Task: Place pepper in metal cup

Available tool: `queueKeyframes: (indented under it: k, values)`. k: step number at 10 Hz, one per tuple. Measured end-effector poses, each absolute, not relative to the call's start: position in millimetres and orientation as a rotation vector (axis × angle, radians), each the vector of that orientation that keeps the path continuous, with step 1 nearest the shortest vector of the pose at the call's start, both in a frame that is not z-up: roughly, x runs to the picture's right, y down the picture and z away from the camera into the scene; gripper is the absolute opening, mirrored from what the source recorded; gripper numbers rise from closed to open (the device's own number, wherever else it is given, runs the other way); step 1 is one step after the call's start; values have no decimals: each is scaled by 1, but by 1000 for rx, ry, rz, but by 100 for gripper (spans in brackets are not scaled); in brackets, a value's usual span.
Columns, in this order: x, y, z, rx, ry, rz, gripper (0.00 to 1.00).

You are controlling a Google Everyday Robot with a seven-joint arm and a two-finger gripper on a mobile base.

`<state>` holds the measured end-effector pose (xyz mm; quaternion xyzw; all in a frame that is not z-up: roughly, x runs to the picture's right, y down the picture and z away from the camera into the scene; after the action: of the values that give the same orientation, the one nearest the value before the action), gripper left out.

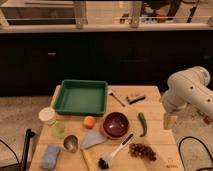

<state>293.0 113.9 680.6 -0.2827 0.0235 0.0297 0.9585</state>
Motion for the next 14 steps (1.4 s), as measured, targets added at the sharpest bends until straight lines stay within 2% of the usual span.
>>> queueKeyframes:
  k: [14]
  values:
    - [261,136,705,-595,70,-222,80]
